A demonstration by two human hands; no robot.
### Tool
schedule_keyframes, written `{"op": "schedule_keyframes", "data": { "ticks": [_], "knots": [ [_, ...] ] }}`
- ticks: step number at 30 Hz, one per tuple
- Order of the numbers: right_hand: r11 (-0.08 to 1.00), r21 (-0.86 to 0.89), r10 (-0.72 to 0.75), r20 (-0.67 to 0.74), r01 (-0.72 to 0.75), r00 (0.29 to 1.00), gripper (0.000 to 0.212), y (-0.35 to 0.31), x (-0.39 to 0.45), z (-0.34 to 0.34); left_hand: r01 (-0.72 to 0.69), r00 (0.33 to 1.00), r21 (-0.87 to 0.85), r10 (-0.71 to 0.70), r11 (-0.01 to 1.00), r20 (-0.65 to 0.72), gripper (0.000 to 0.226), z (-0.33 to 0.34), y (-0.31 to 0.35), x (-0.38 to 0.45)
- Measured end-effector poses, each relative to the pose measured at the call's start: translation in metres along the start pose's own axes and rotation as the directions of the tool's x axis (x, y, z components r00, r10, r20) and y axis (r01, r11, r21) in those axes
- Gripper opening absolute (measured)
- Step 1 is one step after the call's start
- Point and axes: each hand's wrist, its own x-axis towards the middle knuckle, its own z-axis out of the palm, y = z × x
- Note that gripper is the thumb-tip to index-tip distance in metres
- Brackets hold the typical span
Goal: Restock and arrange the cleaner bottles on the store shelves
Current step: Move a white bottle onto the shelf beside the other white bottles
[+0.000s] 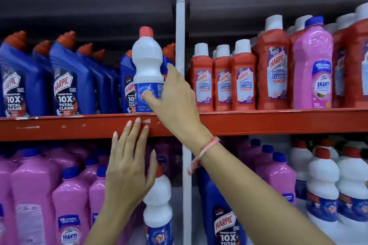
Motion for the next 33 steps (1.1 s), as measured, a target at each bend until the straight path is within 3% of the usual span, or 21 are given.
{"op": "schedule_keyframes", "data": {
  "ticks": [6,9,18,24,33],
  "knots": [
    [0.944,-0.318,0.057,-0.096,-0.085,0.994,0.081,-0.017,0.020,0.036,-0.092,0.994,-0.002,0.092,0.996,-0.057,0.051,0.009,-0.015,-0.002],
    [0.919,-0.376,0.065,-0.138,-0.114,0.988,0.084,-0.018,0.021,0.042,-0.118,0.989,0.043,0.122,0.992,-0.079,0.050,0.011,-0.021,-0.003],
    [0.964,-0.260,0.016,-0.163,-0.059,0.986,0.079,-0.024,0.029,0.037,-0.134,0.985,0.090,0.143,0.987,-0.097,0.049,0.013,-0.021,-0.002],
    [0.993,-0.115,-0.014,-0.206,-0.010,0.978,0.072,-0.028,0.025,0.001,-0.069,0.994,0.071,0.074,0.995,-0.079,0.040,0.001,-0.008,0.001],
    [0.972,0.205,0.161,-0.239,-0.112,0.958,0.081,0.022,-0.041,-0.084,-0.042,0.996,-0.131,0.031,0.990,-0.083,0.038,-0.007,0.058,-0.019]
  ]
}}
